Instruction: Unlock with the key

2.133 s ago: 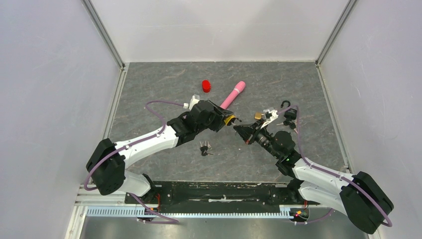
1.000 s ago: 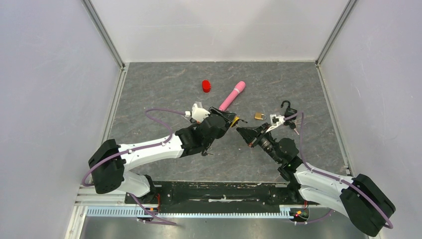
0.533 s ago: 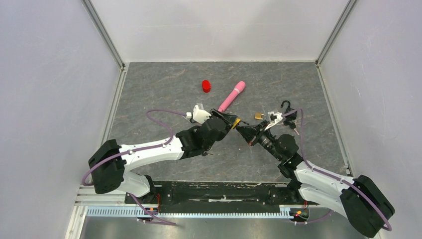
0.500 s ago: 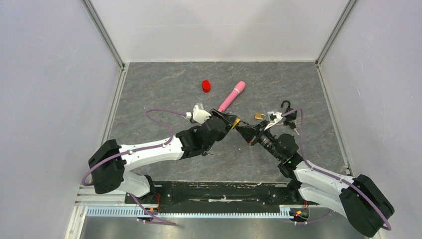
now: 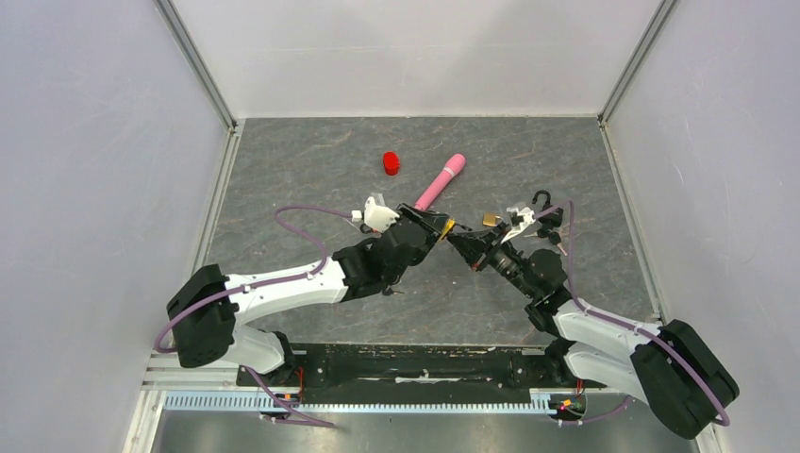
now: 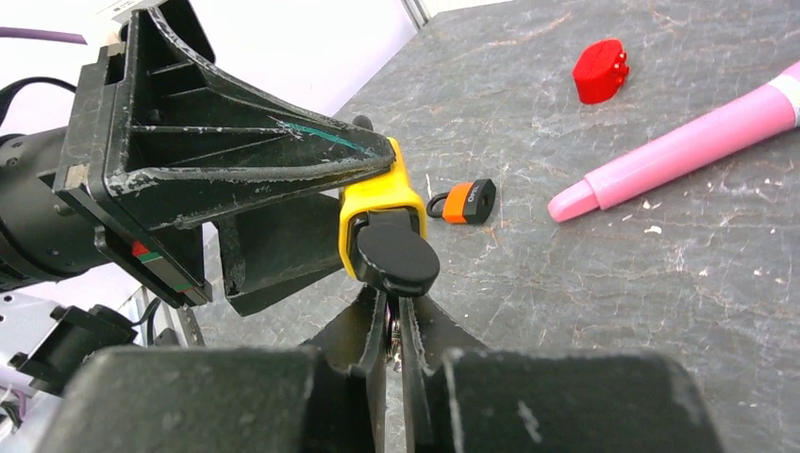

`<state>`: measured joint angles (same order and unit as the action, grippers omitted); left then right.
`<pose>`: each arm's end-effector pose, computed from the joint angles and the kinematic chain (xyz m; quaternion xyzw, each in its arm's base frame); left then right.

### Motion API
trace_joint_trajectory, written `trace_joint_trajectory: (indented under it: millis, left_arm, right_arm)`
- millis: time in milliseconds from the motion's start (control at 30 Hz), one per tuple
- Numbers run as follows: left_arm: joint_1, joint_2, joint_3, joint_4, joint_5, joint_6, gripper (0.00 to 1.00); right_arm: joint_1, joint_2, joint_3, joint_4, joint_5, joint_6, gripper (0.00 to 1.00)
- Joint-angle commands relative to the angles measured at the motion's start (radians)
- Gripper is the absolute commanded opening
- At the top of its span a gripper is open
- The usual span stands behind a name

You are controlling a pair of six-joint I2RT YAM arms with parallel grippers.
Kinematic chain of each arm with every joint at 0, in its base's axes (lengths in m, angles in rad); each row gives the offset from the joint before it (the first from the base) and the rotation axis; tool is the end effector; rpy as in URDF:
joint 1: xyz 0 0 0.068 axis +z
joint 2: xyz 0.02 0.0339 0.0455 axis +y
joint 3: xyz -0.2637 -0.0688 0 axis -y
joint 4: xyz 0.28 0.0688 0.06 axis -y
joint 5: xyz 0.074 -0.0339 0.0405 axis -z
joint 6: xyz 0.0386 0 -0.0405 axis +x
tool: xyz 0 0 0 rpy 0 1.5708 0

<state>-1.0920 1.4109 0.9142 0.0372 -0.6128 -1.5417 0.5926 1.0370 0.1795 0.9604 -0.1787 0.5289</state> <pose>0.1798 -0.2981 0.2463 -0.3357 0.7541 -0.4224 0.3744 0.1835 0.1318 0.1795 -0.0875 0.6647 0.4439 0.5945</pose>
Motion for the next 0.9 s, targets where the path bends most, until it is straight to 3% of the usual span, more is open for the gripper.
trace_joint_trajectory:
  millis: [0,267,433,600,867]
  left_arm:
    - [-0.038,-0.065,0.002,0.032,0.156,0.026,0.02]
    - [0.063,-0.148,-0.017,-0.091,0.091,0.052,0.02]
    - [0.083,-0.163,-0.024,-0.105,0.069,0.058,0.02]
    - [0.084,-0.170,-0.027,-0.096,0.061,0.061,0.02]
    - [0.085,-0.167,-0.026,-0.075,0.112,0.047,0.02]
  right_arm:
    - [-0.050,0.001,0.047,0.197,-0.053,-0.042,0.12]
    - [-0.068,-0.023,0.049,0.106,-0.229,-0.037,0.39]
    - [-0.066,-0.062,0.032,0.048,-0.260,-0.028,0.50]
    - [-0.067,-0.066,0.045,-0.034,-0.247,-0.043,0.51]
    - [-0.060,0.014,0.054,-0.002,-0.239,-0.020,0.50]
